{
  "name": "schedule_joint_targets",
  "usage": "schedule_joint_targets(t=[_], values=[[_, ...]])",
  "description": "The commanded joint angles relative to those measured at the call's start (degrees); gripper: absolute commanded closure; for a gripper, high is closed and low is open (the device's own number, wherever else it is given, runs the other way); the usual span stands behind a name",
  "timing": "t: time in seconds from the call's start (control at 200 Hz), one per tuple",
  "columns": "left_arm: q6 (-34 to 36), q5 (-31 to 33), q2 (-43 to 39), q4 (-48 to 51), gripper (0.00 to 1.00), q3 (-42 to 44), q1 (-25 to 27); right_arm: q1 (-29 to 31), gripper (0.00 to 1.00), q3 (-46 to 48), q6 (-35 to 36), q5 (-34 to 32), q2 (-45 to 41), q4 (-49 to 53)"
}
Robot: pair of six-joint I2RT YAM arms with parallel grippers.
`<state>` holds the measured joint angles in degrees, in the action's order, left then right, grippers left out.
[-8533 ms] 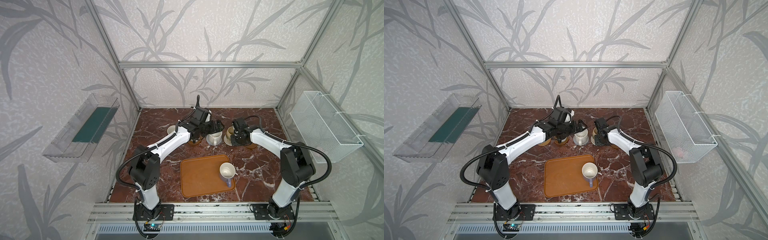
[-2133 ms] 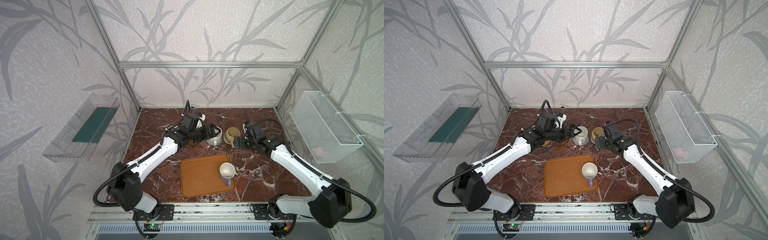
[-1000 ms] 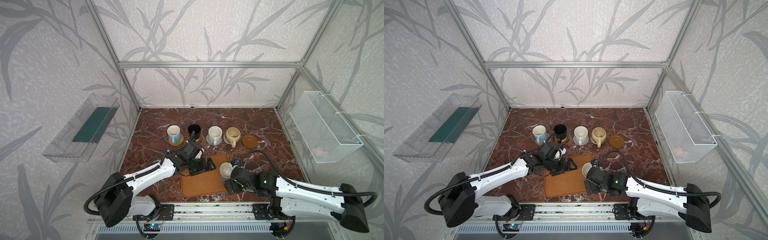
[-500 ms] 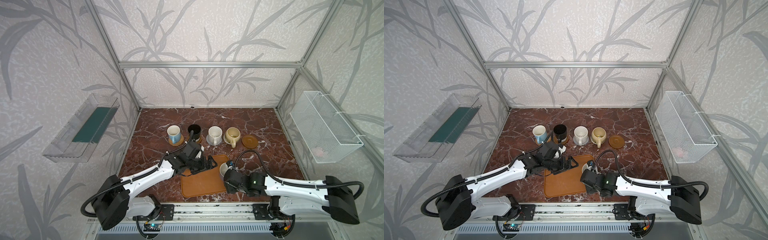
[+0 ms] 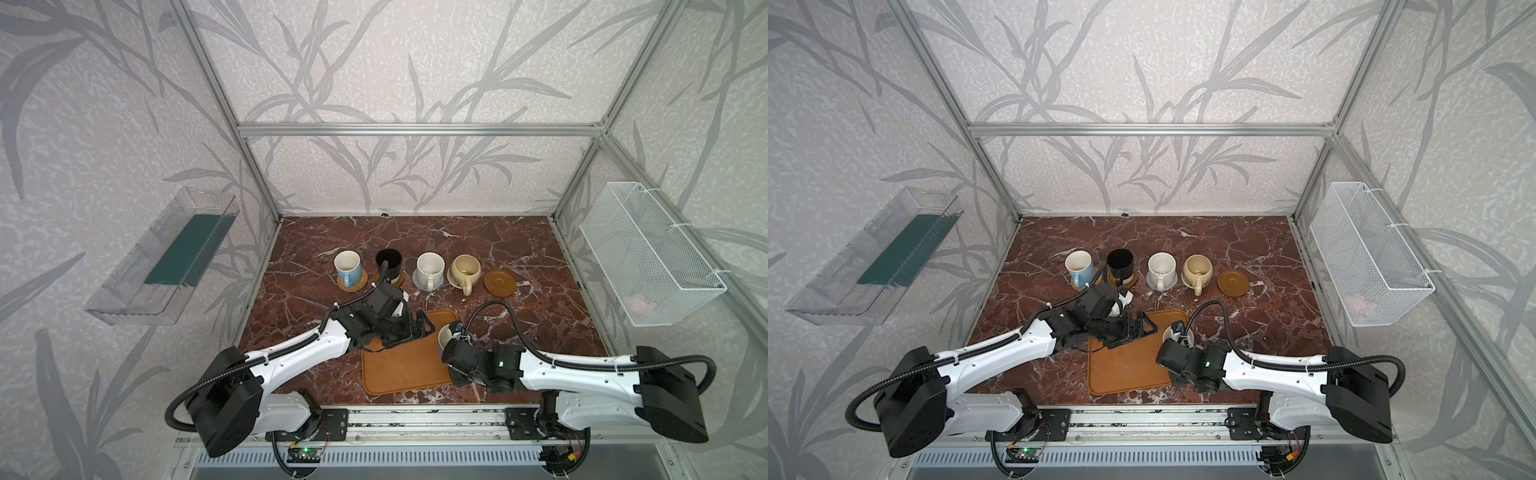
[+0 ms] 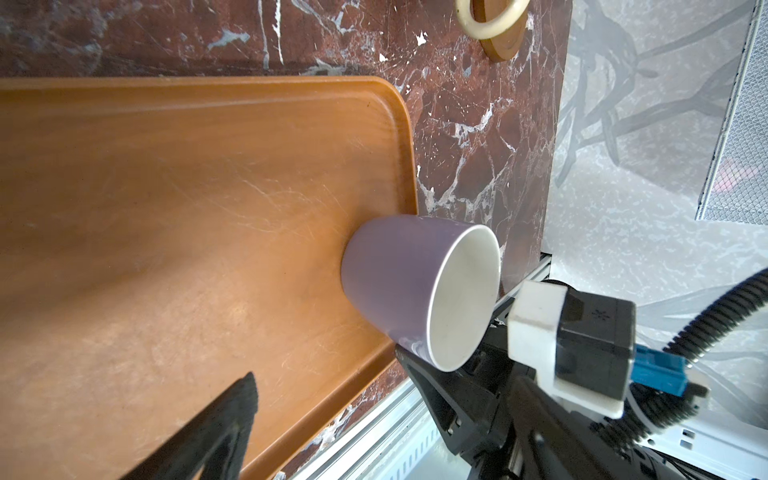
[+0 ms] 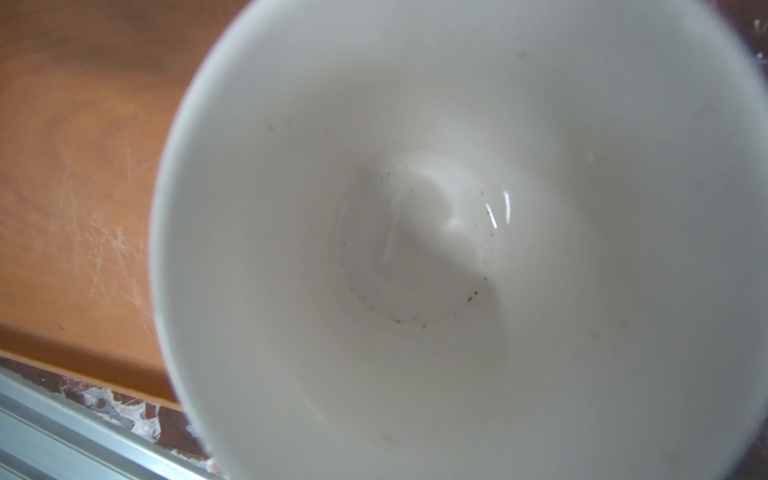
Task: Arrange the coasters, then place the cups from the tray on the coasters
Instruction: 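Lift the lavender mug and carry it toward the wooden coaster with the right gripper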
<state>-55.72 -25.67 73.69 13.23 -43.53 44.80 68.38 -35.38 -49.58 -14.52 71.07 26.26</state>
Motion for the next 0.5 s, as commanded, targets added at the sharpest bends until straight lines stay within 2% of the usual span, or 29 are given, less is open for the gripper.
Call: schedule_joint_targets(t=[0.0, 0.14, 0.345, 0.495], values=[[0.1, 0.5, -0.2, -0.1, 0.03, -0.9, 0.3, 0.4, 0.76, -1.1, -0.6, -0.9, -0.9, -0.8], [0.4, 0.7, -0.6, 0.3, 0.03, -1.6, 0.3, 0.4, 0.79, -1.5, -0.4, -1.2, -1.1, -0.1], [0.4, 0.5, -0.7, -0.1, 0.03, -1.7, 0.3, 0.4, 0.89, -2.5, -0.3, -2.0, -3.4, 1.0], [0.5, 0.1, -0.8, -0.6, 0.03, -1.8, 0.3, 0.3, 0.92, -3.3, 0.3, -2.7, -4.3, 1.5]])
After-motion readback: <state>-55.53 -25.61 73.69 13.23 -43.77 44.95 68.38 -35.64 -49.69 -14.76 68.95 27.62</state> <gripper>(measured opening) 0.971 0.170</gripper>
